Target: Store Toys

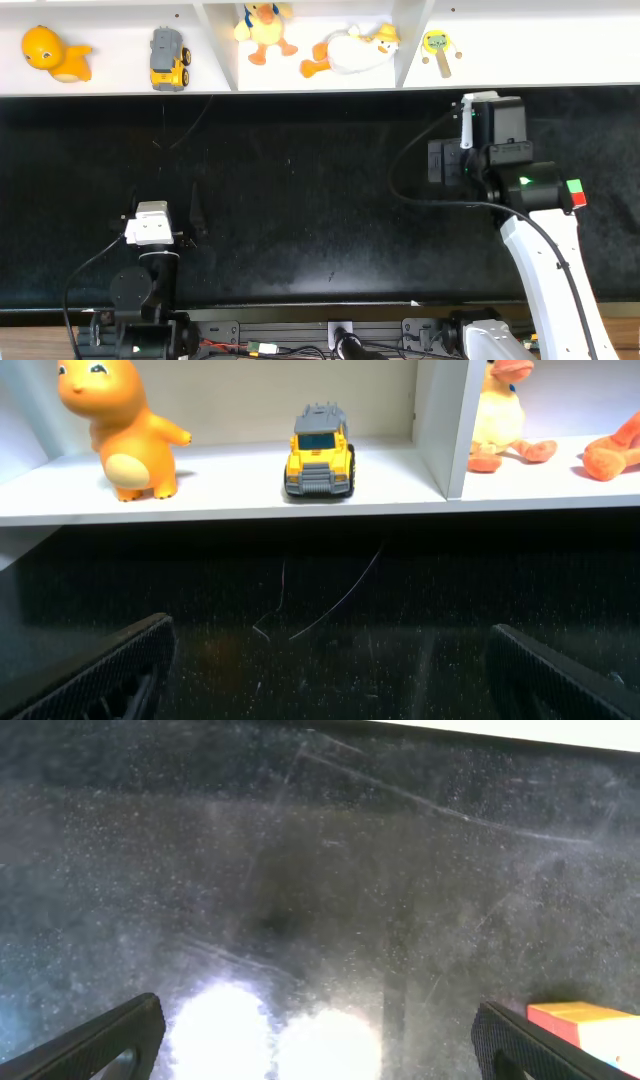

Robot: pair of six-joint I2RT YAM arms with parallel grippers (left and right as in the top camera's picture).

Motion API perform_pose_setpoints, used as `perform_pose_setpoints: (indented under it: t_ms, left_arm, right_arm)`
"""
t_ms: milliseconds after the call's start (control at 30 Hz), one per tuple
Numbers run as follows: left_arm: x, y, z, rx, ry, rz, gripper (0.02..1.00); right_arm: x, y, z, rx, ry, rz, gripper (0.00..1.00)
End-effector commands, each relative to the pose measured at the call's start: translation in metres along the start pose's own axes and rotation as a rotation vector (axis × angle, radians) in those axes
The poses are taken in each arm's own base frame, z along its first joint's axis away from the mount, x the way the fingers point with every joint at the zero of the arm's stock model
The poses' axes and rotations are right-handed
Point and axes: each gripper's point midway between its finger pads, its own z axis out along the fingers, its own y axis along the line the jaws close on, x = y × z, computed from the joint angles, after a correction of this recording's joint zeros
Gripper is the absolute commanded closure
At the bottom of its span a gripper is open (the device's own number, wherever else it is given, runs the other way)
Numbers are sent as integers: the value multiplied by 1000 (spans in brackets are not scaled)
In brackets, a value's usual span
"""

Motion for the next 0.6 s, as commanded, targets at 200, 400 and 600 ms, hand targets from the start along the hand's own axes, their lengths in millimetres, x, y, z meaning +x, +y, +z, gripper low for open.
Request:
perform_pose_setpoints:
  t_ms: [200, 400, 600]
  left_arm:
    - [-1, -1, 0, 6, -7, 19, 20]
    - [-1, -1, 0, 6, -7, 19, 20]
    - [-1, -1, 0, 6, -7, 18, 20]
  right_arm:
    - [62, -102, -7, 125, 22, -77, 3]
    - [104, -158, -8, 135, 89, -148, 75]
    - [134, -185, 5, 42, 74, -140, 58]
